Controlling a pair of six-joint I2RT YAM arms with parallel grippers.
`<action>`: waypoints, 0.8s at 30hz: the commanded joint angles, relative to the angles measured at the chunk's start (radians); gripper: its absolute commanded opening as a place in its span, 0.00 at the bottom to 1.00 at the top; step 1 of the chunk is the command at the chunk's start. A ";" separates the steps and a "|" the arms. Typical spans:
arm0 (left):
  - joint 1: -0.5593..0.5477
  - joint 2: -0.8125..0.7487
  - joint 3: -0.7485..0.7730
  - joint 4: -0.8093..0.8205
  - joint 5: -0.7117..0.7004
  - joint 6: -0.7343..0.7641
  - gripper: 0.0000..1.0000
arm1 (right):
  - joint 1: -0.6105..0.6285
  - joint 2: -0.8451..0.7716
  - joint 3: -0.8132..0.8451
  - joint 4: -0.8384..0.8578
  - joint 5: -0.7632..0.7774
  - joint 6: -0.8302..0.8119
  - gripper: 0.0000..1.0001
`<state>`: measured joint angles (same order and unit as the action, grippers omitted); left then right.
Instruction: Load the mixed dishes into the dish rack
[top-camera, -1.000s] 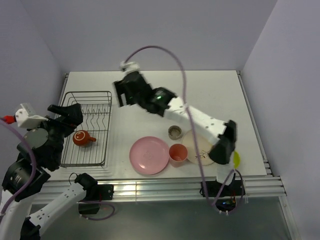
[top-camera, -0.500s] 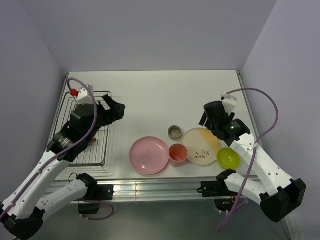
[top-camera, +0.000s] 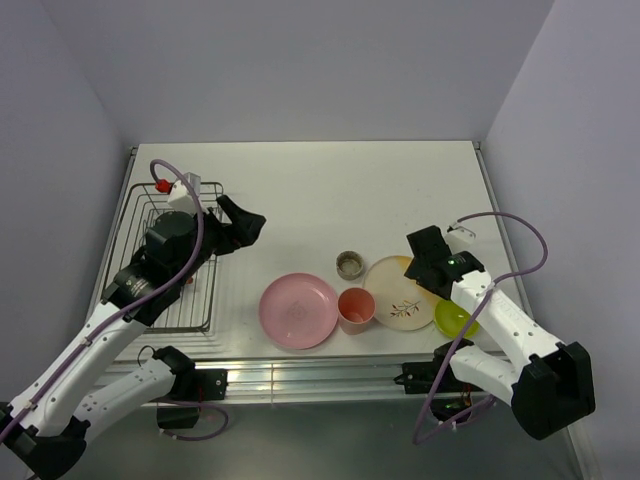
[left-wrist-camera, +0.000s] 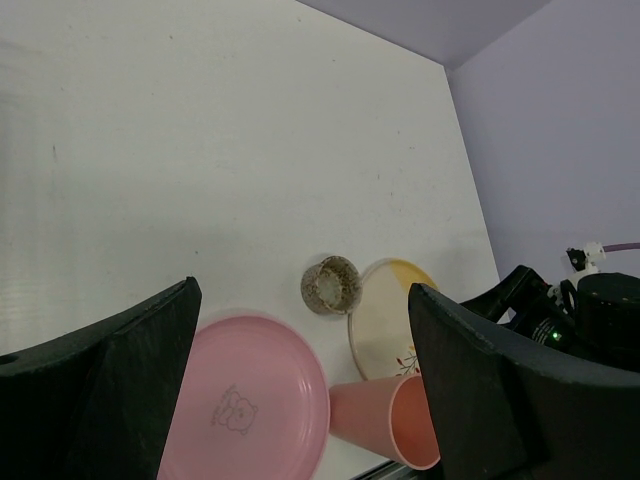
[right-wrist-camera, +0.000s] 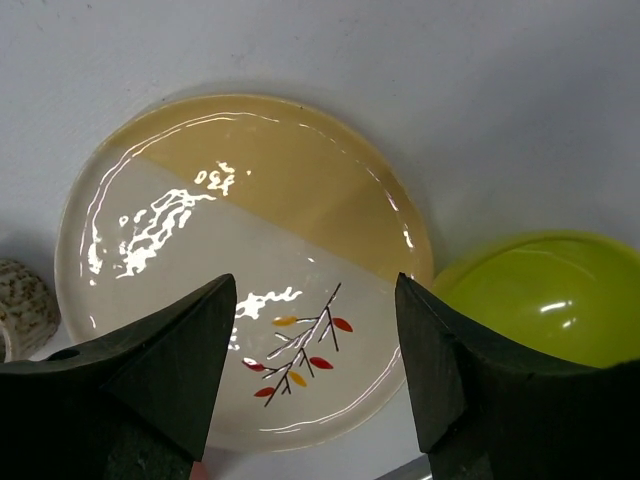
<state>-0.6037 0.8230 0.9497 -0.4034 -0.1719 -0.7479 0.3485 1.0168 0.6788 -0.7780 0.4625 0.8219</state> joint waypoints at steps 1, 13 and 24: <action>-0.002 -0.025 -0.011 0.055 0.023 0.019 0.91 | -0.008 0.008 -0.004 0.003 0.044 0.072 0.72; -0.002 -0.016 -0.035 0.072 0.040 0.048 0.92 | 0.009 -0.009 0.030 -0.173 0.105 0.264 0.66; -0.002 -0.012 -0.051 0.094 0.058 0.059 0.92 | 0.024 -0.007 -0.019 -0.204 0.062 0.352 0.64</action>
<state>-0.6037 0.8143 0.9031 -0.3553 -0.1333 -0.7166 0.3668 1.0245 0.6819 -0.9905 0.5217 1.1252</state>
